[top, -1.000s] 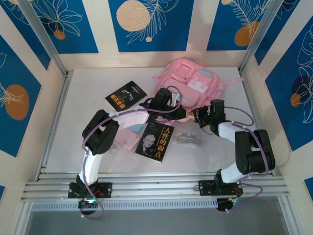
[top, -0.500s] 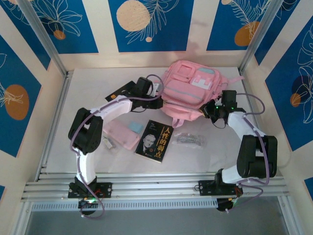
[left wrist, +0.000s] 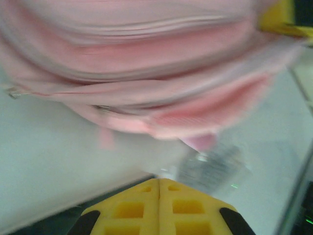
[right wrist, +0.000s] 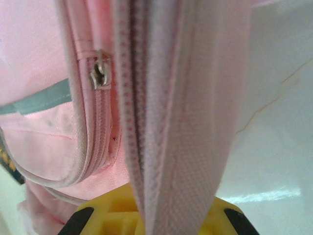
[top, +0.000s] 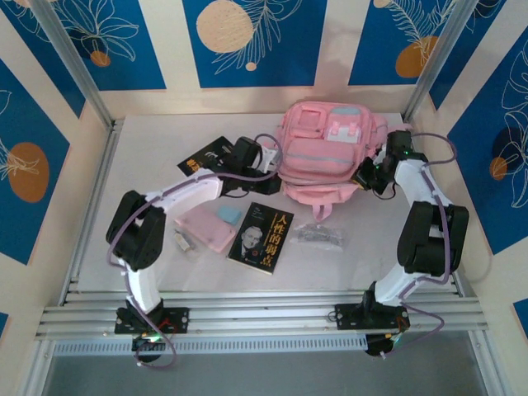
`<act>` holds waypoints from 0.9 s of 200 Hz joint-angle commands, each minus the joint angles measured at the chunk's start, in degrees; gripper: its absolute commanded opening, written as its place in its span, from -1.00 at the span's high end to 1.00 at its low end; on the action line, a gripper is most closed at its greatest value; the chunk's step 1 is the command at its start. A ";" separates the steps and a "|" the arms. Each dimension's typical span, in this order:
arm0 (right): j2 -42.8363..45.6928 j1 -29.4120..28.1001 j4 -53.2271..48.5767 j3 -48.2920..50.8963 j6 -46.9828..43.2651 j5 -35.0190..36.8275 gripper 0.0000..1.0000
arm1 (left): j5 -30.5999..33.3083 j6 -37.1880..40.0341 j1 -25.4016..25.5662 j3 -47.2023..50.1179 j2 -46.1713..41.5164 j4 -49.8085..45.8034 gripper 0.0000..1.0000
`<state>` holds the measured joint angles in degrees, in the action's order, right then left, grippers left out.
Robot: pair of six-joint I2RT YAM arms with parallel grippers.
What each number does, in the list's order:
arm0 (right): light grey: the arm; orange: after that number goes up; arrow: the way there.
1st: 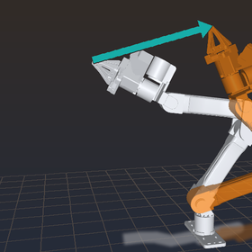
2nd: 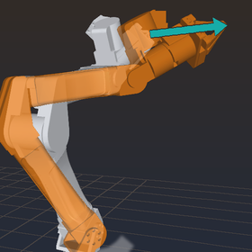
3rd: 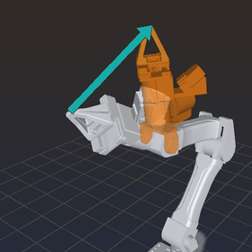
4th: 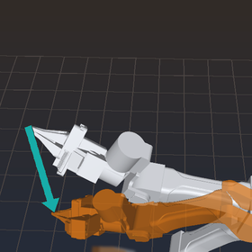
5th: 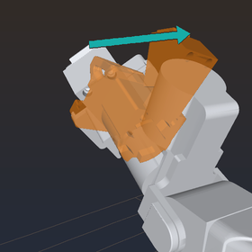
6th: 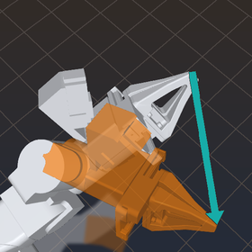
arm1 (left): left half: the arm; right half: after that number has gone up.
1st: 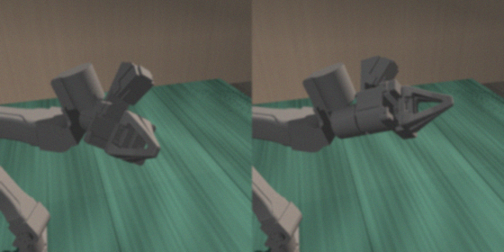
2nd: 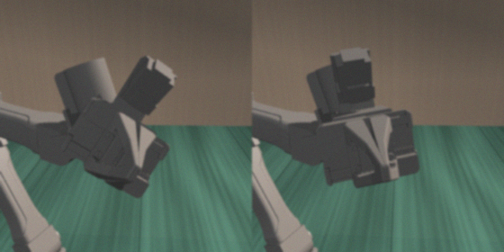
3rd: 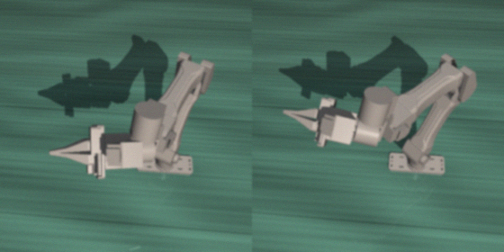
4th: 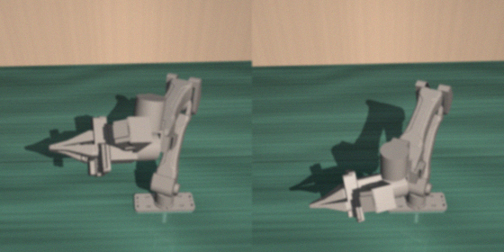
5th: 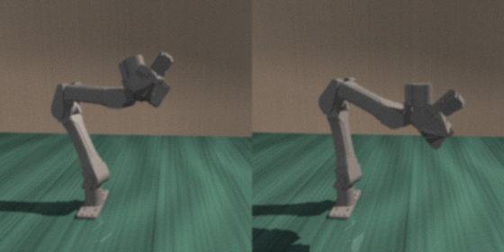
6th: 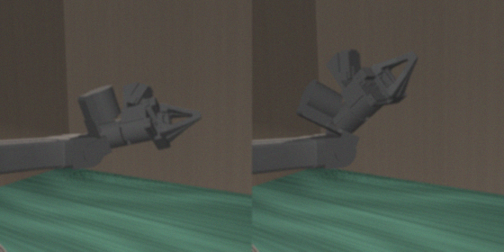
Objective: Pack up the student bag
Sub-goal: Unzip the student bag at the top-right of the table.
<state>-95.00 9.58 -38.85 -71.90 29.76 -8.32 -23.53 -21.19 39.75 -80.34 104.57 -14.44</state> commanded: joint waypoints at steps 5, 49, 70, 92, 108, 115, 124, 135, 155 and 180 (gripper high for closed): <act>-1.44 2.30 -0.85 -7.26 -1.62 4.89 1.00 | -7.06 -3.51 3.81 0.32 -3.50 4.45 1.00; 1.80 4.67 1.59 -2.57 0.72 -4.57 1.00 | -1.60 -1.12 5.80 -2.12 -2.34 3.24 1.00; 3.90 5.33 4.47 0.75 3.19 -11.48 1.00 | 7.67 5.36 5.74 -1.03 -2.04 2.84 0.97; 4.83 5.51 5.36 1.49 4.46 -15.68 1.00 | 11.69 13.19 4.29 1.80 -0.37 6.22 0.65; 4.78 5.62 4.54 0.85 4.35 -17.22 1.00 | 5.99 14.16 1.41 3.16 1.46 9.84 0.43; 4.74 5.71 4.16 0.63 4.14 -17.65 1.00 | 2.60 13.63 -0.08 3.76 2.22 11.89 0.30; 4.74 5.86 3.76 0.45 3.95 -18.19 1.00 | -0.92 13.05 -1.70 4.27 3.30 15.14 0.14; 4.65 6.21 3.31 0.28 3.64 -19.08 1.00 | -3.48 12.95 -3.30 3.69 4.79 16.91 0.05; 4.47 6.71 2.91 0.34 3.38 -20.41 1.00 | -8.00 13.19 -5.56 1.04 8.03 17.43 -0.02; 4.39 7.02 3.23 0.76 3.33 -21.52 1.00 | -12.93 13.15 -6.79 -1.49 11.28 18.22 -0.07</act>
<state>-93.08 16.19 -37.30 -69.95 33.69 -22.98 -27.88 -9.43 33.32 -77.97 113.51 0.34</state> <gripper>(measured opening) 0.090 0.522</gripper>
